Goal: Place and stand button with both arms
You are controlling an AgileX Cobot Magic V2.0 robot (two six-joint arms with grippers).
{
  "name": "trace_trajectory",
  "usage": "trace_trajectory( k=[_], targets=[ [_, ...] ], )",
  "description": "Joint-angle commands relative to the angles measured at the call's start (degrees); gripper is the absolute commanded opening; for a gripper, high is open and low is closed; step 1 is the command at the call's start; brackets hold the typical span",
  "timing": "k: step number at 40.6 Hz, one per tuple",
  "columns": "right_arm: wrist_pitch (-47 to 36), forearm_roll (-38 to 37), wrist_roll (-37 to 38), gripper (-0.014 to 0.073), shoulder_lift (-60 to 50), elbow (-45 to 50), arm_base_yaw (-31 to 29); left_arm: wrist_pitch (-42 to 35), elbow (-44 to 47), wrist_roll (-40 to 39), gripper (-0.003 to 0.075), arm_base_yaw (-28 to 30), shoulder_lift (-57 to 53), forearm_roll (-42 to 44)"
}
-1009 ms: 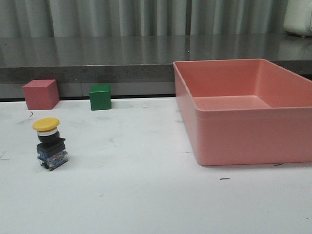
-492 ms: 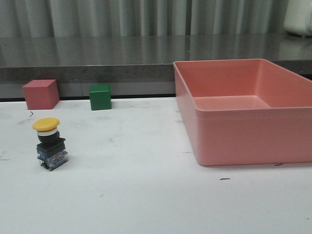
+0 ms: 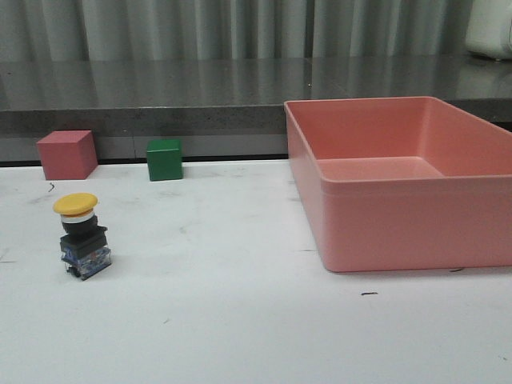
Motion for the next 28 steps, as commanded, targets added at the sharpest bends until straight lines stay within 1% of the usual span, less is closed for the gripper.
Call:
trace_trajectory(
  k=[1,13,17,19,22,26,28],
  targets=[
    [-3.02,1.05,-0.48,-0.0069,-0.24,-1.35,-0.45,-4.30,-1.93,-0.16,-0.0020,0.03,-0.13,-0.26],
    [-3.02,1.05,-0.48,-0.0069,-0.24,-1.35,-0.45,-5.18,-1.31,-0.16,-0.0020,0.03,-0.95,-0.18],
    [-2.95,1.05,-0.48,-0.0069,-0.24,-1.35,-0.45,-7.92,1.42,-0.04,-0.0020,4.10,-4.20,1.70],
    [-2.95,1.05,-0.48,-0.0069,-0.24,-1.35,-0.45,-10.97,4.28,-0.04,-0.0020,7.06,-6.38,2.06],
    [-2.95,1.05,-0.48,-0.0069,-0.24,-1.35,-0.45,-18.57,10.18,-0.04,-0.0020,12.03,-10.51,2.06],
    [-2.95,1.05,-0.48,-0.0069,-0.24,-1.35,-0.45,-28.42,19.25,-0.04,-0.0020,17.16,-16.56,1.91],
    [-2.95,1.05,-0.48,-0.0069,-0.24,-1.35,-0.45,-32.68,22.18,-0.04,-0.0020,19.08,-19.56,1.41]
  ],
)
